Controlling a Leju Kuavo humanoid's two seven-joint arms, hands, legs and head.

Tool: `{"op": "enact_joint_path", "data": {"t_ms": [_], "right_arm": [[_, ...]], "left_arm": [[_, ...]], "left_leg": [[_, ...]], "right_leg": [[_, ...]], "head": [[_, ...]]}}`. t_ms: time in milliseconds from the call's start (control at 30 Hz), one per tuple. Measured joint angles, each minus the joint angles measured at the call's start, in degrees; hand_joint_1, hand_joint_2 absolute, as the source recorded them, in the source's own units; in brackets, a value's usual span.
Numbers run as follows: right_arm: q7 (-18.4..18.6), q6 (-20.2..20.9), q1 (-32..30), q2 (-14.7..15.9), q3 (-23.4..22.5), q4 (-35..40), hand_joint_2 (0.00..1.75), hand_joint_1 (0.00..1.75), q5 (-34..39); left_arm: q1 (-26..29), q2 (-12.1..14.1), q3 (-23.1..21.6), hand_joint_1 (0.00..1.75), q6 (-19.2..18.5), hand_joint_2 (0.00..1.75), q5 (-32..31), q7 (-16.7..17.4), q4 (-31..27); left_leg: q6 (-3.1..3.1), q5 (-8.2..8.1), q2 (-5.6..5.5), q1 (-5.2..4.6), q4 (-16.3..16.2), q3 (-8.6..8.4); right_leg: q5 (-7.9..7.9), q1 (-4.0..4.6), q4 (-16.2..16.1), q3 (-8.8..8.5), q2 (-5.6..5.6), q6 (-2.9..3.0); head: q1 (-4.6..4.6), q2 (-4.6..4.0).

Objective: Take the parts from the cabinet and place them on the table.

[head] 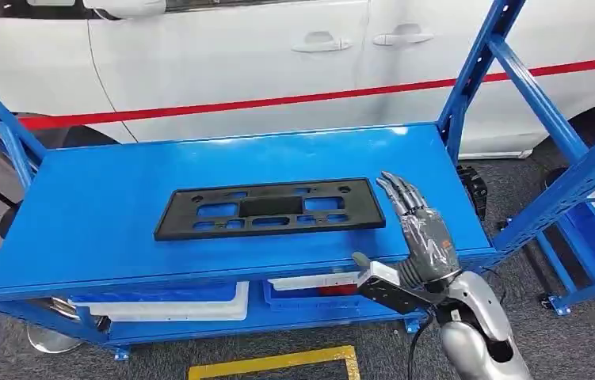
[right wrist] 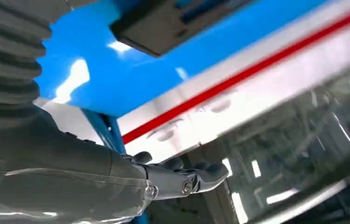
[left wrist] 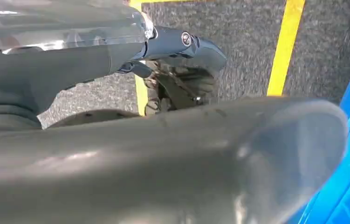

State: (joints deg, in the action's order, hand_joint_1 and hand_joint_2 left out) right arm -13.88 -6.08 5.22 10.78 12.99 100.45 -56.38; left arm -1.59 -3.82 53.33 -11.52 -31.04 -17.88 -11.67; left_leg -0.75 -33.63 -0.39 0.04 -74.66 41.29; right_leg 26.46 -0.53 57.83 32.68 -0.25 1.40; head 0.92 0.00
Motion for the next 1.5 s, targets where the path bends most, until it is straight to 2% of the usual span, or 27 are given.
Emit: {"op": "enact_joint_path", "data": {"t_ms": [33, 67, 167, 200, 333, 367, 400, 500, 533, 600, 667, 700, 733, 833, 867, 900, 933, 1000, 1033, 1067, 1100, 1200, 1233, 1333, 1400, 1433, 1500], "right_arm": [[0.4, 0.2, 0.5, 0.4, 0.7, -0.9, 1.75, 0.00, -1.2], [0.8, 0.3, 0.9, 1.0, 1.5, -2.1, 1.75, 0.00, -2.2], [1.1, 0.8, 2.4, 1.9, 3.1, -4.0, 1.75, 0.00, -3.0], [1.5, 1.4, 3.3, 2.2, 3.7, -4.8, 1.75, 0.00, -3.5], [5.8, 1.5, 7.5, 3.0, 6.9, -9.7, 1.75, 0.00, -7.8], [6.3, 1.4, 8.2, 3.1, 7.3, -10.4, 1.75, 0.00, -8.3], [6.6, 1.2, 9.1, 3.2, 7.7, -11.1, 1.75, 0.00, -8.5], [8.1, 0.9, 10.6, 3.5, 9.0, -13.7, 1.75, 0.00, -9.6], [9.4, 0.5, 10.6, 3.5, 9.3, -14.4, 1.75, 0.00, -10.9], [12.2, -0.7, 11.1, 3.5, 10.0, -15.5, 1.75, 0.00, -13.9], [14.8, -1.7, 12.0, 3.5, 10.3, -16.4, 1.75, 0.00, -16.7], [15.6, -1.7, 12.5, 3.5, 10.4, -16.8, 1.75, 0.00, -17.6], [16.6, -1.6, 13.0, 3.2, 10.7, -17.5, 1.75, 0.00, -18.7], [18.2, -0.9, 13.7, 2.1, 11.3, -19.3, 1.75, 0.00, -20.5], [18.3, -0.8, 14.0, 1.6, 11.3, -19.8, 1.75, 0.00, -20.8], [18.4, -0.7, 14.4, 1.1, 11.4, -20.1, 1.75, 0.00, -20.9], [18.4, -0.7, 14.8, 0.9, 11.5, -20.5, 1.75, 0.00, -21.0], [18.6, -0.3, 15.4, 0.3, 11.8, -21.5, 1.75, 0.00, -21.1], [18.6, 0.0, 15.6, -0.2, 11.8, -22.3, 1.75, 0.00, -21.3], [18.6, 0.1, 15.8, -0.6, 11.8, -22.9, 1.75, 0.00, -21.5], [18.6, 0.2, 16.1, -1.0, 11.9, -23.6, 1.75, 0.00, -21.9], [18.6, 0.4, 17.6, -2.4, 12.0, -25.7, 1.75, 0.00, -22.2], [18.6, 0.5, 18.1, -2.7, 12.0, -26.3, 1.75, 0.00, -22.2], [18.6, 1.0, 19.2, -3.5, 12.0, -28.7, 1.75, 0.00, -22.2], [18.4, 1.2, 20.3, -3.9, 12.0, -29.9, 1.75, 0.00, -22.2], [18.1, 1.2, 21.2, -3.9, 12.0, -31.0, 1.75, 0.00, -22.1], [17.5, 1.2, 22.7, -4.5, 12.0, -34.4, 1.75, 0.00, -22.2]], "left_arm": [[0.1, 0.0, 0.0, 0.00, 0.0, 0.00, -0.1, 0.0, 0.0], [0.1, 0.0, 0.0, 0.00, 0.0, 0.00, -0.2, 0.0, 0.0], [0.0, 0.2, 0.1, 0.00, 0.0, 0.00, -0.5, 0.0, 0.0], [0.0, 0.2, 0.2, 0.00, 0.0, 0.00, -0.5, 0.0, 0.0], [-0.1, 0.2, 0.7, 0.00, 0.3, 0.00, -0.5, 0.1, 0.0], [-0.2, 0.2, 0.7, 0.00, 0.4, 0.00, -0.5, 0.1, 0.0], [-0.2, 0.2, 0.8, 0.00, 0.4, 0.00, -0.5, 0.1, 0.0], [-0.3, 0.3, 0.9, 0.00, 0.4, 0.00, -0.5, 0.1, 0.0], [-0.3, 0.3, 1.0, 0.00, 0.4, 0.00, -0.6, 0.1, 0.0], [-0.3, 0.3, 1.1, 0.00, 0.4, 0.00, -0.8, 0.1, 0.0], [-0.3, 0.3, 1.1, 0.00, 0.4, 0.00, -1.0, 0.2, 0.0], [-0.4, 0.2, 1.2, 0.00, 0.4, 0.00, -1.0, 0.2, 0.0], [-0.5, 0.2, 1.3, 0.00, 0.4, 0.00, -1.0, 0.2, 0.0], [-0.7, 0.3, 1.7, 0.00, 0.4, 0.00, -1.0, 0.3, 0.0], [-0.8, 0.4, 1.9, 0.00, 0.4, 0.00, -1.0, 0.3, -0.1], [-0.8, 0.5, 2.0, 0.00, 0.4, 0.00, -1.0, 0.3, -0.1], [-0.8, 0.5, 2.1, 0.00, 0.4, 0.00, -1.0, 0.3, -0.1], [-0.8, 0.5, 2.2, 0.00, 0.4, 0.00, -0.9, 0.3, -0.1], [-0.7, 0.4, 2.2, 0.00, 0.4, 0.00, -0.8, 0.3, -0.1], [-0.7, 0.4, 2.3, 0.00, 0.4, 0.00, -0.7, 0.3, -0.1], [-0.7, 0.4, 2.5, 0.00, 0.4, 0.00, -0.7, 0.3, -0.1], [-0.8, 0.5, 2.8, 0.00, 0.5, 0.00, -0.6, 0.3, -0.1], [-0.8, 0.6, 2.9, 0.00, 0.5, 0.00, -0.7, 0.3, -0.1], [-0.8, 0.6, 3.1, 0.00, 0.0, 0.00, -1.0, 0.3, -0.2], [-0.7, 0.6, 3.2, 0.00, -0.1, 0.00, -1.2, 0.3, -0.2], [-0.8, 0.6, 3.2, 0.00, -0.3, 0.00, -1.4, 0.3, -0.2], [-1.0, 0.6, 3.3, 0.00, -0.5, 0.00, -1.7, 0.2, -0.2]], "left_leg": [[-0.18, -0.13, 0.03, 0.23, -2.0, 1.01], [-0.33, 1.01, 0.04, 0.44, -1.1, 0.65], [-0.36, 8.30, 0.14, 0.69, 12.9, -6.31], [-0.21, 7.98, 0.16, 0.52, 15.9, -7.78], [1.39, 8.25, 0.06, 0.12, 16.5, -7.88], [2.00, 8.67, 0.17, 0.54, 17.2, -8.21], [2.23, 8.72, 0.17, 0.44, 17.4, -8.38], [2.64, 8.66, 0.13, 0.26, 17.4, -8.31], [2.70, 8.61, 0.06, 0.22, 17.3, -8.32], [2.65, 8.47, -0.01, 0.16, 17.2, -8.48], [2.38, 8.12, -0.09, 0.12, 17.0, -8.83], [2.17, 7.96, -0.09, 0.12, 17.0, -8.83], [1.86, 7.79, -0.10, -0.30, 16.5, -8.57], [0.96, 8.00, -0.07, -0.03, 17.1, -8.63], [0.49, 7.61, -0.04, -0.27, 16.7, -8.45], [0.14, 6.65, 0.00, -0.09, 15.5, -8.03], [-0.04, 4.75, 0.02, 0.00, 12.5, -6.68], [-0.38, 0.37, 0.02, 0.26, 3.0, -2.22], [-0.53, -0.61, 0.03, 0.33, -0.6, -0.47], [-0.61, -0.18, 0.03, 0.39, -1.4, 0.01], [-0.63, 1.64, 0.04, 0.47, 0.7, -0.84], [-0.01, 8.65, 0.07, 0.52, 14.6, -7.53], [0.23, 7.83, 0.05, 0.13, 16.6, -8.35], [0.84, 7.93, -0.08, -0.04, 16.5, -8.10], [1.65, 8.55, 0.10, 0.63, 17.5, -8.58], [1.87, 8.64, 0.08, 0.60, 17.7, -8.65], [2.12, 8.64, 0.19, 0.57, 17.7, -8.59]], "right_leg": [[0.02, -0.02, 0.0, 0.00, 0.00, -0.02], [0.06, -0.07, 0.0, -0.07, 0.01, -0.08], [0.48, -0.32, 0.2, -0.60, 0.09, -0.70], [0.69, -0.10, 0.4, -0.61, 0.14, -1.04], [0.50, -0.19, 0.1, -0.55, 0.23, -2.29], [0.94, -0.42, 0.4, -0.51, 0.23, -2.60], [2.12, -0.42, 2.2, 0.10, 0.20, -2.80], [8.25, -0.45, 15.0, 6.62, 0.23, -3.21], [8.66, -0.46, 17.7, 8.22, 0.22, -3.24], [5.48, -0.45, 15.3, 7.66, 0.21, -3.06], [-0.48, -0.40, 4.7, 2.66, 0.21, -2.50], [-0.64, -0.29, 1.3, 1.17, 0.23, -2.11], [-0.45, 0.12, 0.5, 0.88, 0.21, -1.98], [-0.51, 0.29, 0.7, 1.20, 0.37, -1.42], [-0.82, -0.38, 0.2, 1.00, 0.32, -0.93], [-0.85, -0.36, 0.1, 0.90, 0.27, -0.79], [-0.79, -0.37, 0.1, 0.90, 0.16, -0.27], [-0.68, -0.22, 0.1, 0.92, 0.01, -0.07], [-0.66, -0.20, 0.2, 0.95, 0.01, -0.04], [-0.65, -0.19, 0.2, 0.92, 0.02, -0.03], [-0.61, -0.19, 0.3, 0.87, 0.04, -0.04], [-0.32, -0.21, 0.5, 0.59, 0.25, -0.41], [-0.12, 0.22, 0.8, 0.77, 0.28, -0.76], [-0.38, -0.08, 0.5, 0.94, 0.23, -1.54], [0.08, -0.18, 0.9, 0.98, 0.27, -2.10], [1.15, -0.12, 2.5, 1.63, 0.24, -2.36], [5.52, -0.34, 10.7, 5.65, 0.25, -2.64]], "head": [[0.02, 0.00], [0.00, 0.00], [0.00, 0.00], [0.00, 0.00], [0.00, 0.00], [-0.04, 0.00], [-0.13, 0.00], [-0.11, 0.00], [-0.11, 0.00], [-0.11, 0.00], [-0.11, 0.00], [-0.13, 0.00], [-0.09, 0.00], [-0.07, 0.00], [-0.04, 0.02], [-0.02, 0.00], [0.11, 0.00], [0.04, 0.00], [0.07, 0.00], [0.04, 0.00], [0.04, 0.00], [0.07, 0.00], [0.04, 0.00], [-0.02, 0.00], [-0.02, 0.00], [-0.04, 0.00], [-0.09, 0.00]]}}
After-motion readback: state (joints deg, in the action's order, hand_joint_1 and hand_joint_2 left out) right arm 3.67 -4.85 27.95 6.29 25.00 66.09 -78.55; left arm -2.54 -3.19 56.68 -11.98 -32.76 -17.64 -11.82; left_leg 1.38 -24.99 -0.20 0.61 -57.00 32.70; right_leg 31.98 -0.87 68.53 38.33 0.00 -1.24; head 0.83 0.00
